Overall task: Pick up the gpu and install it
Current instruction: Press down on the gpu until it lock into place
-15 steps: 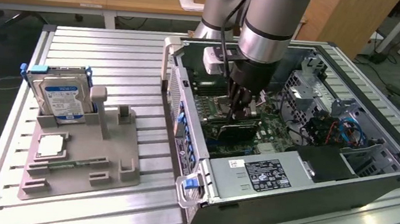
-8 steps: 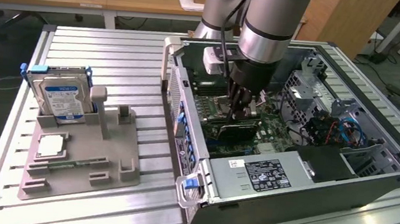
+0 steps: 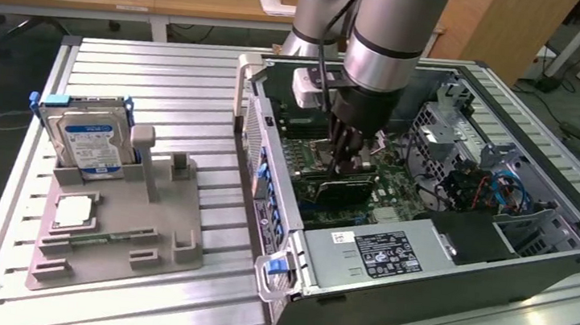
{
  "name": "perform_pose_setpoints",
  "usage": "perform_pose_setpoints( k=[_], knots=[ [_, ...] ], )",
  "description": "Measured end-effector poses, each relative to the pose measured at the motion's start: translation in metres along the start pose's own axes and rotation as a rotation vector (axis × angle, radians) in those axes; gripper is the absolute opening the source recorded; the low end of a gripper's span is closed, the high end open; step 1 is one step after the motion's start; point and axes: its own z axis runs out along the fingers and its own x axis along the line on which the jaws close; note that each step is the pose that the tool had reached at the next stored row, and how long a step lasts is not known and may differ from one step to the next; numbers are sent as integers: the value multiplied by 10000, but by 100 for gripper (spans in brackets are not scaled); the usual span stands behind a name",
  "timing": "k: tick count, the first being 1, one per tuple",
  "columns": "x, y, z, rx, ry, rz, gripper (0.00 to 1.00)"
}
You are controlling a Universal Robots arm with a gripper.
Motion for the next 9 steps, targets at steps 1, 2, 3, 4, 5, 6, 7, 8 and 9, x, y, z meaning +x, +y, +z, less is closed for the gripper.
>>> perform_pose_setpoints(
  k=[1, 2, 3, 4, 5, 6, 7, 8, 9],
  knots=[
    [1, 38, 0, 1, -10, 1, 10],
    [3, 70, -1, 2, -25, 1, 10],
    [3, 81, -1, 0, -31, 2, 10],
    [3, 87, -1, 2, -32, 2, 10],
    [4, 94, -1, 0, -35, 3, 10],
    [4, 93, -1, -15, -38, 2, 10],
    [4, 93, -3, -87, -37, 1, 10],
    [5, 94, -7, -148, -33, 3, 10],
    [5, 94, -10, -235, -33, 5, 10]
  ],
)
